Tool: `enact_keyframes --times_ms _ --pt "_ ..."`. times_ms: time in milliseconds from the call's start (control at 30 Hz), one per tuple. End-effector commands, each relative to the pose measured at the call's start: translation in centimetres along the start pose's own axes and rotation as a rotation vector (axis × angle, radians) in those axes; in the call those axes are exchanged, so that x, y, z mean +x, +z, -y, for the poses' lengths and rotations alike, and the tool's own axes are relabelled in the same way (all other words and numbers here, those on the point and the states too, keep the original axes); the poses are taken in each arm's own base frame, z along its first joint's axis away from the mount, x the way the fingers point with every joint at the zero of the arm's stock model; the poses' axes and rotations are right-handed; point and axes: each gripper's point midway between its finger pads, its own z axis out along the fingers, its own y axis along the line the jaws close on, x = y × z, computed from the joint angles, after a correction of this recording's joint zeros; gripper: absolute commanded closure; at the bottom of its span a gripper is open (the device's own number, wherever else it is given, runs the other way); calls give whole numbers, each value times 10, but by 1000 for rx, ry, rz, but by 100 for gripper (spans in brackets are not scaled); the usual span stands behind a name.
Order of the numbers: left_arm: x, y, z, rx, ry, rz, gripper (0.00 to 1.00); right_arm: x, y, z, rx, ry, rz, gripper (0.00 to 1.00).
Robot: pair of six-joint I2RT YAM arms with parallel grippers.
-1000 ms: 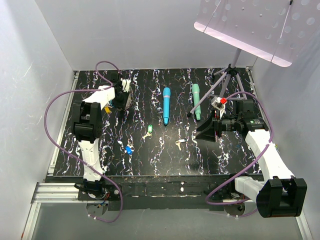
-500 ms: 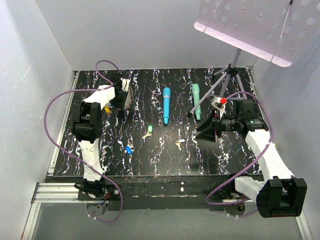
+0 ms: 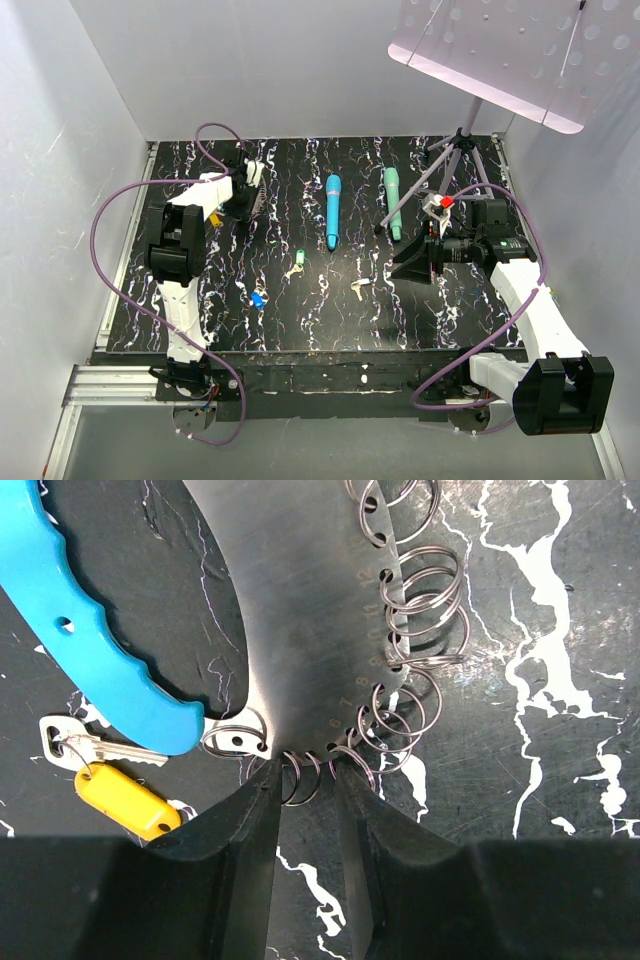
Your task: Put the keys on the keyring
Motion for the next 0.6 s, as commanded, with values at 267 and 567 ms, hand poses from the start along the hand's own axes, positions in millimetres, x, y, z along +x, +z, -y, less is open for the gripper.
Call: enact_keyframes --times_ms 267,567 --pt "-13 -11 -14 -76 19 48 75 -9 0 -9 -34 -42 16 37" --pt "-16 -26 -10 -68 6 83 94 -9 0 -9 -37 -41 15 37"
